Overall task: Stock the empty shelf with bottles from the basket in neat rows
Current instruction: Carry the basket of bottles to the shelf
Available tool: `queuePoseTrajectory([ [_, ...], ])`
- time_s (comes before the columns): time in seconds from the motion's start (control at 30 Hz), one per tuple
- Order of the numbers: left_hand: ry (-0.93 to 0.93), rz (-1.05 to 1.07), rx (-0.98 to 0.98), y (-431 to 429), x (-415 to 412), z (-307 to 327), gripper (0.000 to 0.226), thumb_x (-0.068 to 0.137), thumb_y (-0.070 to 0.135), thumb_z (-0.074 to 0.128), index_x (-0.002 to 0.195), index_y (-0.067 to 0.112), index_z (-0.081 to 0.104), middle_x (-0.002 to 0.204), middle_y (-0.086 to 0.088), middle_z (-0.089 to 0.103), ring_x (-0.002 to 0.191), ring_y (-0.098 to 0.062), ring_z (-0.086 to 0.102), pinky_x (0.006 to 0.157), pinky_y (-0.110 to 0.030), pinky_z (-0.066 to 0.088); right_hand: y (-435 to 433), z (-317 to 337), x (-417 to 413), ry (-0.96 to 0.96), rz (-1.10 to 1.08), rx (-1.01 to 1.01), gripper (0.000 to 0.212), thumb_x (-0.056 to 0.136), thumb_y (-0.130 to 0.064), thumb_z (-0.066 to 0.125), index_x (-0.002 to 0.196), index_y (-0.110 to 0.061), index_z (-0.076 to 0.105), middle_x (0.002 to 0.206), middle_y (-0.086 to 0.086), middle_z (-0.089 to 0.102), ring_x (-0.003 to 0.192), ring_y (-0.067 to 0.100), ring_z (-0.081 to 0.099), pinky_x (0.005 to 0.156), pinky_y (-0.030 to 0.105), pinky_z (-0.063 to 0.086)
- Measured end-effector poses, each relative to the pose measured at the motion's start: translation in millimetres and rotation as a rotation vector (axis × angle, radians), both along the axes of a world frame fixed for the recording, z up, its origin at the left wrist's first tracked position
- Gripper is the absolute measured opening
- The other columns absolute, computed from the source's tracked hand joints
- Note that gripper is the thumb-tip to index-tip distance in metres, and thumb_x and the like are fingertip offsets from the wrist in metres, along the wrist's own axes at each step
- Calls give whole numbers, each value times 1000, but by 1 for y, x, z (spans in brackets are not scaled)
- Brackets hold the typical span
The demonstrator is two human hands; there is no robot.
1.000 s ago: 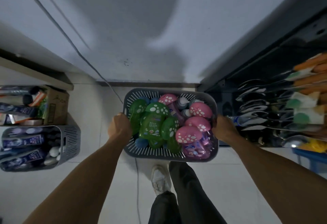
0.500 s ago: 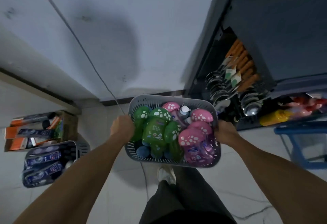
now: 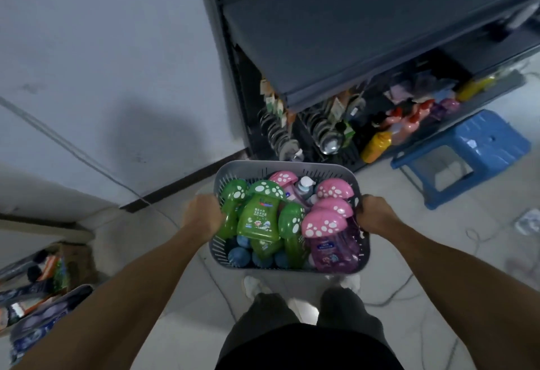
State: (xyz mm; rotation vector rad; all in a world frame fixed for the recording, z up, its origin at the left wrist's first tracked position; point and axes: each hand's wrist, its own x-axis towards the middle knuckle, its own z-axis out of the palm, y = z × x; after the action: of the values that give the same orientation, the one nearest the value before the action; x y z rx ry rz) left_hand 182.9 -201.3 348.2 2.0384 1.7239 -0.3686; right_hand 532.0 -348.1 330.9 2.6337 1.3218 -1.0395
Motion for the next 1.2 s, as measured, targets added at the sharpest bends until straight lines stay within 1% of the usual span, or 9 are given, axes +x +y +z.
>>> queuePoseTrajectory([
  [0.1,25,-68,5,-8,43,4,25,93,26,62,92,2,71,87,-12,69,88,-32,70,70,-34,50,-27,-1,35,-3,-44,-21,12,90,-19,54,94,-11,62,103,15,71,90,31,66,70,28,45],
  [0.2,49,-142,37,-26,110,6,28,95,25,58,99,1,70,99,-16,72,94,-35,69,73,-36,47,-60,4,89,-25,-109,-28,18,90,-20,55,100,-8,63,105,15,71,88,30,65,70,28,45],
  [0.5,3,-221,-26,-56,311,8,28,89,22,60,103,1,69,103,-19,70,97,-40,69,76,-42,54,-145,18,252,-63,-268,-78,21,88,-21,55,101,-7,66,106,15,72,96,32,69,77,33,52],
  [0.6,-14,-269,-46,-59,374,7,28,89,22,61,106,2,70,108,-18,70,100,-39,69,78,-43,56,-169,21,297,-73,-336,-102,16,90,-21,54,97,-9,63,104,12,73,88,28,68,75,32,52],
  [0.73,18,-399,-4,-50,456,1,23,88,15,62,103,1,72,106,-18,73,98,-37,71,71,-40,54,-188,23,349,-83,-454,-112,20,89,-18,54,101,-6,66,104,14,73,93,30,69,76,33,53],
  [0.83,23,-462,-22,-42,515,-5,25,85,13,59,102,0,72,102,-18,73,96,-38,71,74,-40,56,-200,23,384,-95,-513,-148,21,90,-17,52,102,-4,65,105,16,72,96,32,69,76,32,51],
  [0.97,-27,-536,-40,-25,590,-11,19,81,15,59,91,4,72,91,-14,72,85,-34,72,60,-32,47,-205,25,433,-116,-592,-148,22,92,-15,50,100,-1,65,104,18,72,96,34,69,75,33,52],
  [1.07,-88,-572,-37,-19,634,-15,11,79,25,56,78,15,59,91,-15,71,84,-37,71,61,-30,42,-211,28,463,-124,-630,-144,23,91,-13,50,100,0,66,103,19,73,97,36,68,80,37,54],
  [1.2,-82,-558,-54,-21,688,-16,30,78,30,55,89,7,71,93,-13,73,86,-35,72,61,-29,43,-219,28,504,-126,-653,-152,20,90,-13,51,96,-2,66,100,18,73,92,34,69,78,37,56],
])
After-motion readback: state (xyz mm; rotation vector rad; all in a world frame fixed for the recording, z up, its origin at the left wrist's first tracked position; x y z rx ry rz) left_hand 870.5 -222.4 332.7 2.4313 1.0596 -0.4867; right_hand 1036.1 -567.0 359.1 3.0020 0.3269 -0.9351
